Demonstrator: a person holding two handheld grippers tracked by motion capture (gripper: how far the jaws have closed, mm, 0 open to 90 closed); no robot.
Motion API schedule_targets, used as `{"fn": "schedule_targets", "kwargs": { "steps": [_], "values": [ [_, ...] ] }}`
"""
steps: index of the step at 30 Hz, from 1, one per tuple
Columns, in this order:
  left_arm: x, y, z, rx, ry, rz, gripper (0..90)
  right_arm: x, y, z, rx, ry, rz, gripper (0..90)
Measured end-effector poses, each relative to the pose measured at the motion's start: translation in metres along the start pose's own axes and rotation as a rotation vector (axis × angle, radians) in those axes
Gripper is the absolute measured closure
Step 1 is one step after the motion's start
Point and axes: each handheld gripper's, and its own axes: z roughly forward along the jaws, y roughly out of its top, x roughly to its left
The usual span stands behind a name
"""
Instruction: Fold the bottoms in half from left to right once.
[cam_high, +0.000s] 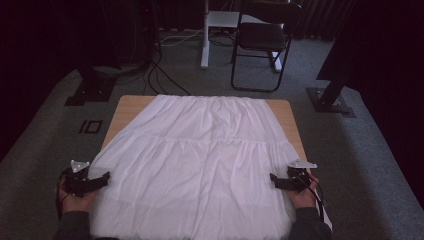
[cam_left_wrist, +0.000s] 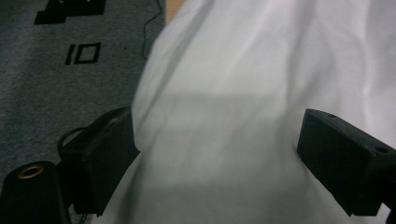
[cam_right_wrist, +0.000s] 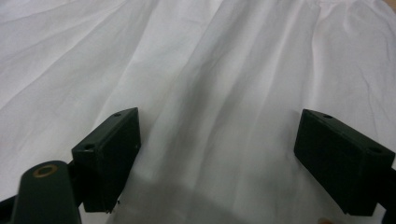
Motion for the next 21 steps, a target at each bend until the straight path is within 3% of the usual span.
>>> {"fn": "schedule_targets", "kwargs": {
  "steps": [4, 12, 13, 14, 16, 18, 19, 21],
  "values": [
    [0.006, 0.001, 0.002, 0.003, 0.002, -0.013, 12.2, 0.000, 0.000, 0.000, 0.000, 0.000, 0.000, 14.1],
    [0.015, 0.002, 0.011, 0.055, -0.002, -0.036, 11.0, 0.000, 0.000, 0.000, 0.000, 0.000, 0.000, 14.1],
    [0.018, 0.002, 0.013, 0.065, -0.031, -0.053, 11.0, 0.000, 0.000, 0.000, 0.000, 0.000, 0.000, 14.1],
    [0.018, 0.002, 0.013, 0.065, -0.031, -0.053, 11.1, 0.000, 0.000, 0.000, 0.000, 0.000, 0.000, 14.1],
    [0.024, 0.003, 0.015, 0.084, -0.079, -0.097, 11.1, 0.000, 0.000, 0.000, 0.001, 0.000, 0.001, 14.1],
    [0.026, 0.003, 0.016, 0.086, -0.101, -0.106, 15.2, 0.000, 0.000, 0.000, 0.001, 0.000, 0.001, 14.1],
    [0.028, 0.002, 0.016, 0.092, -0.129, -0.133, 15.6, 0.000, 0.000, 0.000, 0.000, 0.000, 0.000, 14.1],
    [0.031, 0.001, 0.015, 0.089, -0.176, -0.148, 21.0, 0.000, 0.000, 0.000, 0.000, 0.000, 0.000, 14.1]
  ]
}}
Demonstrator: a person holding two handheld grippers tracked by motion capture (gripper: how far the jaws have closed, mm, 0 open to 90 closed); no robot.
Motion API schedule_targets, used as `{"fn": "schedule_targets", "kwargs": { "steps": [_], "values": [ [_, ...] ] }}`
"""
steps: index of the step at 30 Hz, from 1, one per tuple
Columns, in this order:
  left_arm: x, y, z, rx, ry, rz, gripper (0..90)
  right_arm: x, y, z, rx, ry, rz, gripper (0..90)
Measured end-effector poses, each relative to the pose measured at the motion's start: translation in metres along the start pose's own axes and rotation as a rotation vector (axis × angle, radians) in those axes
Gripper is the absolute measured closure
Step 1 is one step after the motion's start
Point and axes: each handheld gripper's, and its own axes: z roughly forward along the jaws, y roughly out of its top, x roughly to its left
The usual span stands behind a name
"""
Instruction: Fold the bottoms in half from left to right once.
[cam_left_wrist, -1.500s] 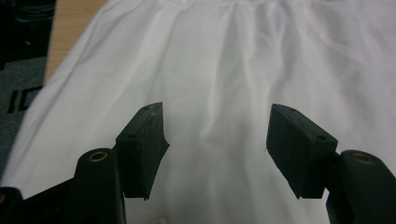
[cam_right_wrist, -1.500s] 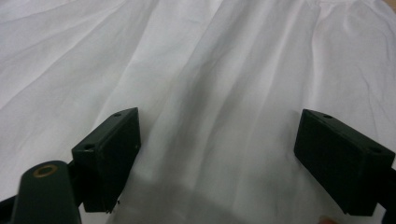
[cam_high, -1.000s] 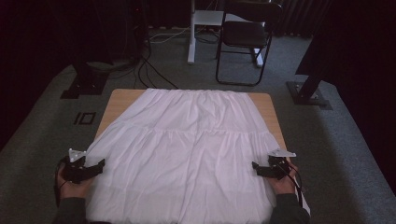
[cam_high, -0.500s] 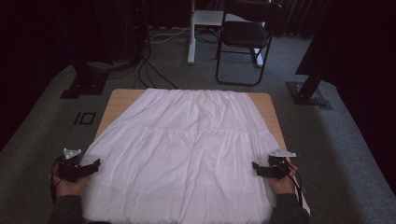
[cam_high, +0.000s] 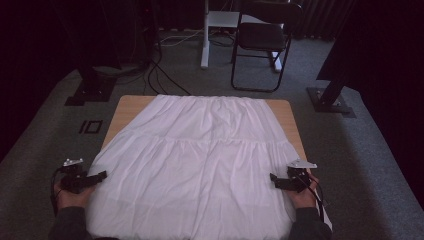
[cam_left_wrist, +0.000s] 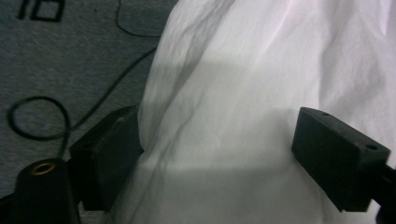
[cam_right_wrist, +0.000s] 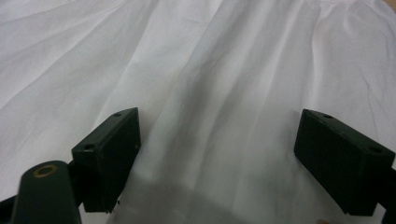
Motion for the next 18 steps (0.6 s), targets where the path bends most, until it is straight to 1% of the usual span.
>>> {"fn": "schedule_targets", "kwargs": {
  "steps": [1, 2, 3, 4, 5, 6, 7, 9, 10, 11, 13, 14, 16, 18],
  "values": [
    [0.001, -0.001, -0.001, -0.005, -0.024, -0.008, 26.4, 0.000, 0.000, 0.000, 0.000, 0.000, 0.000, 14.1],
    [0.001, -0.002, -0.001, -0.011, -0.039, -0.009, 31.2, 0.000, 0.000, 0.000, 0.000, 0.000, 0.000, 14.1],
    [-0.001, -0.003, -0.002, -0.024, -0.029, -0.002, 35.3, 0.000, 0.000, 0.000, 0.000, 0.000, 0.000, 14.1],
    [-0.003, -0.004, -0.004, -0.034, -0.008, 0.016, 37.2, 0.000, 0.000, 0.000, 0.000, 0.000, 0.001, 14.1],
    [-0.003, -0.004, -0.004, -0.034, -0.008, 0.016, 40.1, 0.000, 0.000, 0.000, 0.000, 0.000, 0.000, 14.1],
    [-0.006, -0.006, -0.008, -0.060, 0.039, 0.037, 45.1, 0.000, 0.000, 0.000, 0.001, 0.000, 0.000, 14.1],
    [-0.007, -0.007, -0.010, -0.070, 0.063, 0.043, 50.4, 0.000, 0.000, 0.000, 0.000, 0.000, 0.001, 14.1],
    [-0.008, -0.008, -0.012, -0.082, 0.096, 0.051, 59.2, 0.000, 0.000, 0.000, 0.000, 0.000, 0.001, 14.2],
    [-0.008, -0.008, -0.012, -0.082, 0.096, 0.051, 62.7, 0.000, 0.000, 0.000, -0.001, -0.001, 0.001, 14.5],
    [-0.010, -0.010, -0.014, -0.089, 0.133, 0.069, 66.1, 0.000, 0.000, 0.000, -0.002, -0.002, 0.002, 14.9],
    [-0.013, -0.011, -0.016, -0.090, 0.167, 0.089, 72.8, 0.000, 0.000, 0.000, -0.002, -0.004, 0.003, 15.9],
    [-0.014, -0.011, -0.017, -0.092, 0.181, 0.093, 77.9, 0.000, 0.000, -0.001, -0.004, -0.004, 0.005, 18.2],
    [-0.016, -0.012, -0.017, -0.089, 0.201, 0.107, 82.9, 0.000, 0.000, -0.002, -0.011, 0.000, 0.005, 24.1],
    [-0.019, -0.013, -0.018, -0.097, 0.213, 0.122, 87.2, 0.000, 0.000, -0.004, -0.011, 0.004, -0.002, 33.6]
  ]
}}
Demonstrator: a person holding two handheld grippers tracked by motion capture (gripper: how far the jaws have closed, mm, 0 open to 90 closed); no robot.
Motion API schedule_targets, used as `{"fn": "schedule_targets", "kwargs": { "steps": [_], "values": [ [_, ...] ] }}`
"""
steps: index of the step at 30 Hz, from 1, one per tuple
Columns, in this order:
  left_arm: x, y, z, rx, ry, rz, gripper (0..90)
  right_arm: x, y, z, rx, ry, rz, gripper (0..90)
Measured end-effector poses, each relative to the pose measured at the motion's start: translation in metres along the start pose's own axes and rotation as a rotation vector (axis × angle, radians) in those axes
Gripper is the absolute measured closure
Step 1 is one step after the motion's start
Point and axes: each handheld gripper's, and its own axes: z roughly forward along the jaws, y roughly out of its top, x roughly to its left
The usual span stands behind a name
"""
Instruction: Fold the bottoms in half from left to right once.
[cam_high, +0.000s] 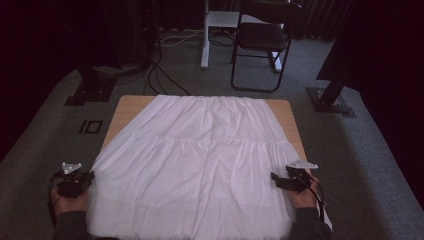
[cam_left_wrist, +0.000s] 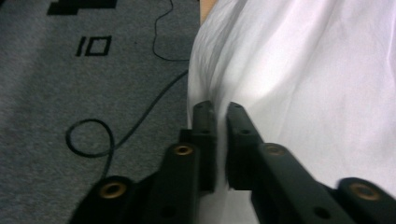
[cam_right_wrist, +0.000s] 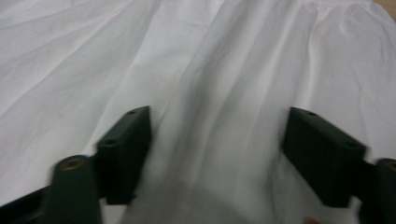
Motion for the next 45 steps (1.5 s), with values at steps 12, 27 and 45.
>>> {"fn": "schedule_targets", "kwargs": {
  "steps": [12, 27, 45],
  "values": [
    [-0.005, 0.007, -0.007, -0.020, 0.093, 0.117, 88.9, -0.005, 0.007, -0.033, -0.044, -0.093, -0.007, 40.0],
    [0.041, 0.025, -0.012, -0.006, 0.296, 0.046, 89.2, -0.032, -0.034, -0.070, -0.016, -0.139, 0.061, 39.4],
    [-0.021, 0.055, -0.071, -0.244, 0.001, 0.107, 89.0, -0.026, -0.039, -0.057, 0.006, -0.097, 0.071, 38.6]
  ]
}}
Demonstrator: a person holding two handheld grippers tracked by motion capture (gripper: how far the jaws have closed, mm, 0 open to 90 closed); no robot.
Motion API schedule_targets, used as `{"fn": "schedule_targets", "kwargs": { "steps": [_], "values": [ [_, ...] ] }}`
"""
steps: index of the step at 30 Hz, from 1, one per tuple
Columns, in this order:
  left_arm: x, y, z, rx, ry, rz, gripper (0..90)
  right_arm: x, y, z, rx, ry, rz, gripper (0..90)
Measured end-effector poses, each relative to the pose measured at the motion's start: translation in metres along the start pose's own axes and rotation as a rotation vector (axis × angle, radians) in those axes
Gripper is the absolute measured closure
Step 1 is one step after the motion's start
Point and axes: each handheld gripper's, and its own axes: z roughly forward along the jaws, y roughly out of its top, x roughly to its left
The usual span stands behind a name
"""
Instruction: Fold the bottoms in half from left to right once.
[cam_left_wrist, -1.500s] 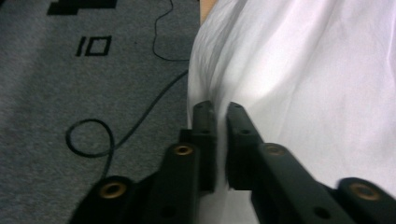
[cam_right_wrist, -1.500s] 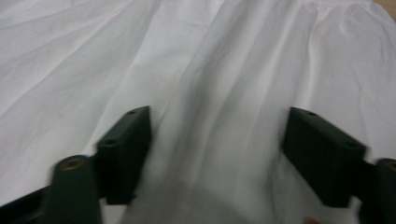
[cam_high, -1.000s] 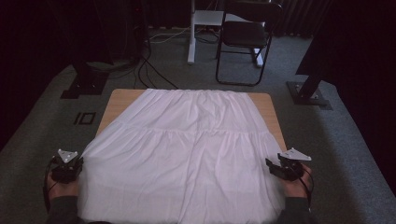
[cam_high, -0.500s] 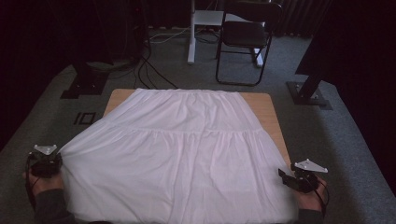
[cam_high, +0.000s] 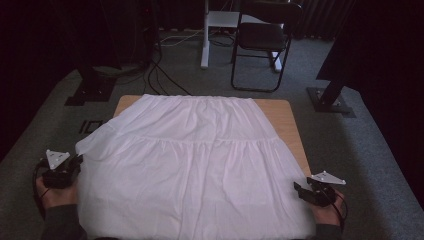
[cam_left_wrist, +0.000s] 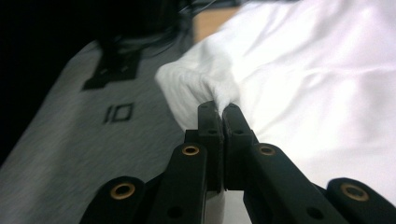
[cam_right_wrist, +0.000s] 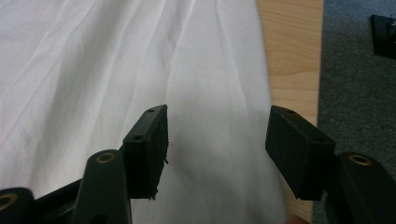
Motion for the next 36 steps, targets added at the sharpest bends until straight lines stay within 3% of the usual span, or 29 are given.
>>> {"fn": "schedule_targets", "kwargs": {
  "steps": [3, 6, 8, 9, 10, 12, 18, 20, 24, 29, 32, 36],
  "values": [
    [-0.015, 0.011, -0.004, -0.023, -0.104, 0.011, 89.0, 0.003, -0.001, 0.002, 0.011, 0.006, -0.007, 38.9],
    [-0.037, 0.022, -0.003, -0.036, -0.192, 0.052, 89.0, 0.008, -0.002, 0.006, 0.019, 0.020, -0.005, 39.2],
    [-0.049, 0.028, -0.001, -0.042, -0.234, 0.074, 89.0, 0.011, -0.003, 0.007, 0.018, 0.030, -0.008, 39.7],
    [-0.049, 0.028, -0.001, -0.042, -0.234, 0.074, 89.0, 0.011, -0.003, 0.007, 0.018, 0.030, -0.008, 39.7],
    [-0.065, 0.034, 0.003, -0.041, -0.277, 0.104, 89.0, 0.012, -0.002, 0.007, 0.021, 0.028, -0.011, 39.7],
    [-0.079, 0.038, 0.008, -0.040, -0.319, 0.123, 89.0, 0.013, -0.003, 0.008, 0.017, 0.026, -0.004, 39.7],
    [-0.116, 0.051, 0.022, -0.045, -0.430, 0.144, 89.0, 0.015, -0.003, 0.008, 0.012, 0.016, 0.007, 39.6],
    [-0.132, 0.055, 0.025, -0.049, -0.466, 0.172, 89.0, 0.015, -0.003, 0.008, 0.011, 0.014, 0.007, 39.6],
    [-0.171, 0.061, 0.038, -0.038, -0.509, 0.293, 89.0, 0.017, -0.002, 0.009, 0.014, 0.007, 0.010, 39.7],
    [-0.208, 0.058, 0.064, 0.004, -0.627, 0.244, 89.1, 0.019, -0.002, 0.010, 0.008, 0.000, 0.014, 39.8],
    [-0.229, 0.061, 0.068, -0.005, -0.685, 0.230, 89.1, 0.019, -0.002, 0.011, 0.004, -0.001, 0.018, 39.7],
    [-0.256, 0.070, 0.066, -0.016, -0.734, 0.246, 89.1, 0.020, 0.000, 0.011, 0.005, -0.001, 0.018, 39.9]
  ]
}}
